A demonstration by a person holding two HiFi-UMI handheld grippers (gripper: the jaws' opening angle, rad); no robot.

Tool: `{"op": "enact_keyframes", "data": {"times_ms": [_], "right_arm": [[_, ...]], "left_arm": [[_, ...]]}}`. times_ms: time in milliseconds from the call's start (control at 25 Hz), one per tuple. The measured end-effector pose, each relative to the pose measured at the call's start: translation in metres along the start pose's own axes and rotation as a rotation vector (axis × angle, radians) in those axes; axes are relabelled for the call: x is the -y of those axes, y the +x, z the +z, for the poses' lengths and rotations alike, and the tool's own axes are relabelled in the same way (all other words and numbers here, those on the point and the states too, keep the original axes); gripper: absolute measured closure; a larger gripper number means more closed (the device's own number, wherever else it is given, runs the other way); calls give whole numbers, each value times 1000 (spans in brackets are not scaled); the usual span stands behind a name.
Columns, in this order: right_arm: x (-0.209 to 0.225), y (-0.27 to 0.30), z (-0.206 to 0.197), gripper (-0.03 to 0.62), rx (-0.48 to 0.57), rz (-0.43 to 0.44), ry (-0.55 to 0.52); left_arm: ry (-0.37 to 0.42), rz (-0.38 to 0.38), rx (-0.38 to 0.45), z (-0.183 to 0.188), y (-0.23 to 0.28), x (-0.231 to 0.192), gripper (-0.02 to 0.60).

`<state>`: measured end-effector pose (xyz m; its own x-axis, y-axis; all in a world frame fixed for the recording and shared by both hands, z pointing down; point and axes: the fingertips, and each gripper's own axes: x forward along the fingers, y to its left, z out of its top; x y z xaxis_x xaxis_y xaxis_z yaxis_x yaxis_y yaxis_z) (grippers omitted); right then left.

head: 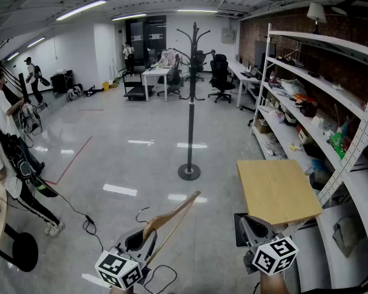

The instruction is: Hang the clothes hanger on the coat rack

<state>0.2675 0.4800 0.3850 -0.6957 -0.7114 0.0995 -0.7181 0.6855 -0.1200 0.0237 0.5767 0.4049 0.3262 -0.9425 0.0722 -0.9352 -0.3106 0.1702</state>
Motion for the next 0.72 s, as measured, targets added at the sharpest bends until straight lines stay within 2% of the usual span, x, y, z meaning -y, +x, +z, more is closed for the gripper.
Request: {"op": "enact_keyframes", "data": {"times_ms": [400,720], "right_arm": [[-13,25,3,586,-7,-5,7],[-28,46,3,588,1,-21,5]], "left_arm": [[-9,-24,-10,1,2,-23,529],[-27,-50,-15,-3,9,-61,529]]}}
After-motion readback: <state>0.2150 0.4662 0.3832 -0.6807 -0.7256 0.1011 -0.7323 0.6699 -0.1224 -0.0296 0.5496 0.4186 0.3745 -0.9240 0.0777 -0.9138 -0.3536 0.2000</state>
